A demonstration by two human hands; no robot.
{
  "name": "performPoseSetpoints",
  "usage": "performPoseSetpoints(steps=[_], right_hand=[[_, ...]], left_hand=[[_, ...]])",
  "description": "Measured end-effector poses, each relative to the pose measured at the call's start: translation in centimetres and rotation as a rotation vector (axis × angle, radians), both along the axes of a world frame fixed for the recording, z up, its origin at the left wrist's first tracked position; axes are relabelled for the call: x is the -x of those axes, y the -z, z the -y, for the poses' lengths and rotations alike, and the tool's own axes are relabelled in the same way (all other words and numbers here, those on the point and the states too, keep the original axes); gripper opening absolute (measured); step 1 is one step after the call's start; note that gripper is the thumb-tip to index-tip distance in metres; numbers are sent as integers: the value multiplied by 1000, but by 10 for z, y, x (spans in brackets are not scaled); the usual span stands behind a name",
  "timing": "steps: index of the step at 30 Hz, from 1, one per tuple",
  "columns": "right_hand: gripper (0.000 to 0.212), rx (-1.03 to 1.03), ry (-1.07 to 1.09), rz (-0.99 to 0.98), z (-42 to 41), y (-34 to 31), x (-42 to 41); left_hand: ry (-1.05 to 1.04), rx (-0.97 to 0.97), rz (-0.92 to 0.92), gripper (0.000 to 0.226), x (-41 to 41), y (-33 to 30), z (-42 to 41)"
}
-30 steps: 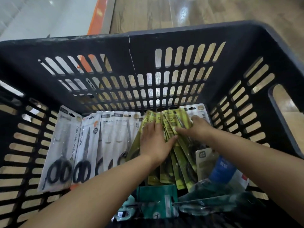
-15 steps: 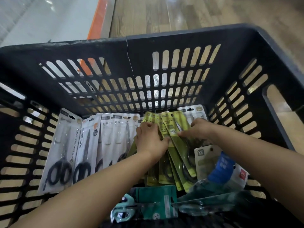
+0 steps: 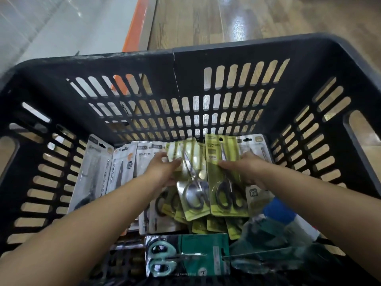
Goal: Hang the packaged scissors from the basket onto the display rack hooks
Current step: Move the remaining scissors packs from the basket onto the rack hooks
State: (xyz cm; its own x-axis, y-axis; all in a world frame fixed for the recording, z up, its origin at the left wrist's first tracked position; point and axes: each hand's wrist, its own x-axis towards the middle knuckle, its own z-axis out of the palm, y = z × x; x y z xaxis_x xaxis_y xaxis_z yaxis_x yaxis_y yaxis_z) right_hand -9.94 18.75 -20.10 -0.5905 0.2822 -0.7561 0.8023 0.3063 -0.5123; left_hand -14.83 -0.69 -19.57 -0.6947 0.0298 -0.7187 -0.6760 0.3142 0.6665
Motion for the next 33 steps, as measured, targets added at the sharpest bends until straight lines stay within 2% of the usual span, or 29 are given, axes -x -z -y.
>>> performPoseSetpoints(steps=[2, 5, 6, 8, 12, 15, 18, 27, 33], right_hand=[[81, 2, -5, 8, 2, -2, 1], [74, 107, 80, -11, 1, -5, 2], [67, 146, 110, -23, 0, -5, 4], [50, 168, 132, -51, 1, -9, 8], [31, 157, 102, -115, 8, -26, 11], [31, 123, 99, -190, 12, -50, 9], [25, 174, 128, -289, 13, -76, 9], [25, 202, 145, -562, 19, -141, 4], [18, 221, 180, -531, 23, -132, -11]], left_hand=[[14, -3, 46, 48, 0, 1, -3], [-10, -24, 68, 10, 3, 0, -8], [-18, -38, 72, 4, 3, -2, -9], [-14, -83, 69, 16, 4, -5, -11], [29, -104, 12, 20, 6, -18, -14], [66, -101, -57, 18, 7, -35, -10], [61, -123, -132, 11, 7, -56, 1], [-33, -294, -304, 19, 3, -122, 40], [-87, -295, -326, 18, -2, -118, 54]])
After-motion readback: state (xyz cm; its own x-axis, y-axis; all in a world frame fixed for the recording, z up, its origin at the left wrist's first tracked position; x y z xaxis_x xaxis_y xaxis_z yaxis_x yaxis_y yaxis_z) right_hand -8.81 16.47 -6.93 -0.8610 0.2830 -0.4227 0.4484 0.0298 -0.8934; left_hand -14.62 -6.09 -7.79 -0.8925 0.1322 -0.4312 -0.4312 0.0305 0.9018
